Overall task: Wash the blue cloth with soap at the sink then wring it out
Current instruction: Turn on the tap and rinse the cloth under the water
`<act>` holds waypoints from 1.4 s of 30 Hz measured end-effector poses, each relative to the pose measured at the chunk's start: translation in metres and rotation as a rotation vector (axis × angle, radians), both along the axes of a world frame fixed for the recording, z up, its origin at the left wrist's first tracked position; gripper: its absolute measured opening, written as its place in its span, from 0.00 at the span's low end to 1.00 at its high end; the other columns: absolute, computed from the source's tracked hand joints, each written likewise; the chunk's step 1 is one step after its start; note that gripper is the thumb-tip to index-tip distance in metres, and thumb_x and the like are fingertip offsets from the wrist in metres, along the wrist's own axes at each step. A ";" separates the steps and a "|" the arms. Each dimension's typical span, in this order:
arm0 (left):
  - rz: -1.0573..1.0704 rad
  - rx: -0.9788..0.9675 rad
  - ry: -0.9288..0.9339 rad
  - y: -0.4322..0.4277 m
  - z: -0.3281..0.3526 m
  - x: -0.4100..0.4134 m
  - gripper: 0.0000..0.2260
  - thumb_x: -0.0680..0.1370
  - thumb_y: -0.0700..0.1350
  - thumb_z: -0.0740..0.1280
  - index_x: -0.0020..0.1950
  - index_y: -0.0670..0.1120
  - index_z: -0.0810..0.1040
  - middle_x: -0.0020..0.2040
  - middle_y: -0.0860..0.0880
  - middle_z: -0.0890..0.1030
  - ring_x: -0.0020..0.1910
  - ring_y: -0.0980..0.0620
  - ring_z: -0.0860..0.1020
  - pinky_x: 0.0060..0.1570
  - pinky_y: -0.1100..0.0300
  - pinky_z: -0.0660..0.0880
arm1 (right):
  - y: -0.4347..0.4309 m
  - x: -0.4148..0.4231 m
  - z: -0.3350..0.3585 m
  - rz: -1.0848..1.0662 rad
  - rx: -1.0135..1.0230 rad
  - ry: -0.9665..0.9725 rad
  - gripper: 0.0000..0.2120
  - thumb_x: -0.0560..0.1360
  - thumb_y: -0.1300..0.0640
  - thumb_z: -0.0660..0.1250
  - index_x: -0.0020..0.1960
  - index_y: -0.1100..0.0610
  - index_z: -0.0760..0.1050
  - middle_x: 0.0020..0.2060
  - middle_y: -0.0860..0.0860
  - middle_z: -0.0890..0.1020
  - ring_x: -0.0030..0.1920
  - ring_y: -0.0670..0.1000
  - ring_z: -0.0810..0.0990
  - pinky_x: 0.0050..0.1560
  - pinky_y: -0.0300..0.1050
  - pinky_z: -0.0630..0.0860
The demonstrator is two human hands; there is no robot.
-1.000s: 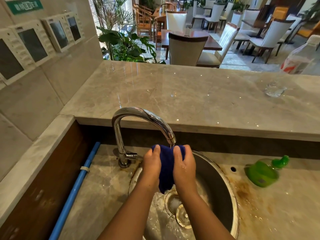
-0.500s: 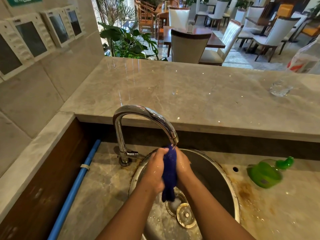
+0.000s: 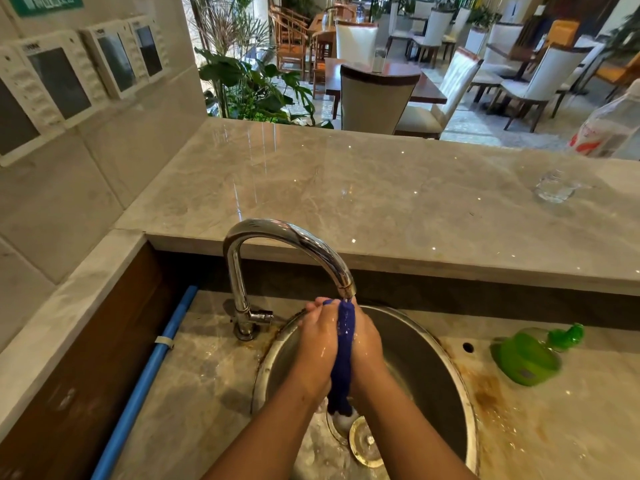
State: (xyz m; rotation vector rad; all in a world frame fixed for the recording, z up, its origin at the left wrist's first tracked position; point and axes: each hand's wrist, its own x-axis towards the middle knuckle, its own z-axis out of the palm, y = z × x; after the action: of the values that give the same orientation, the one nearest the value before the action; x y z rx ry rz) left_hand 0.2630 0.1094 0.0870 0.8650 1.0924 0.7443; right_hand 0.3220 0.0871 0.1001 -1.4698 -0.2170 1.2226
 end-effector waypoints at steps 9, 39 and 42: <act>-0.096 0.407 0.312 0.010 -0.002 -0.002 0.12 0.85 0.50 0.58 0.47 0.51 0.78 0.41 0.48 0.81 0.40 0.51 0.80 0.44 0.54 0.76 | -0.021 0.001 -0.011 -0.087 0.130 0.438 0.24 0.81 0.41 0.58 0.59 0.59 0.81 0.51 0.60 0.86 0.55 0.59 0.83 0.61 0.56 0.76; -0.016 0.459 0.356 0.017 -0.003 -0.029 0.12 0.84 0.52 0.60 0.48 0.47 0.78 0.43 0.41 0.82 0.42 0.42 0.82 0.48 0.44 0.80 | -0.018 0.028 -0.035 0.000 0.116 -0.218 0.11 0.80 0.52 0.65 0.55 0.58 0.78 0.49 0.59 0.85 0.49 0.58 0.84 0.48 0.51 0.80; -0.018 0.480 0.496 0.020 -0.009 -0.031 0.13 0.84 0.53 0.60 0.48 0.48 0.78 0.43 0.46 0.82 0.41 0.48 0.82 0.47 0.48 0.80 | -0.015 0.032 -0.020 0.045 0.202 -0.684 0.07 0.82 0.53 0.63 0.49 0.55 0.77 0.40 0.53 0.83 0.40 0.51 0.82 0.42 0.45 0.78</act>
State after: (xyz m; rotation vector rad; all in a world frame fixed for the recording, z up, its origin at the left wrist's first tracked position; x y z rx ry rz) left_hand 0.2324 0.1293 0.0779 1.5229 1.3604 0.8132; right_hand 0.3542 0.0719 0.0798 -1.6608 -0.8112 0.6661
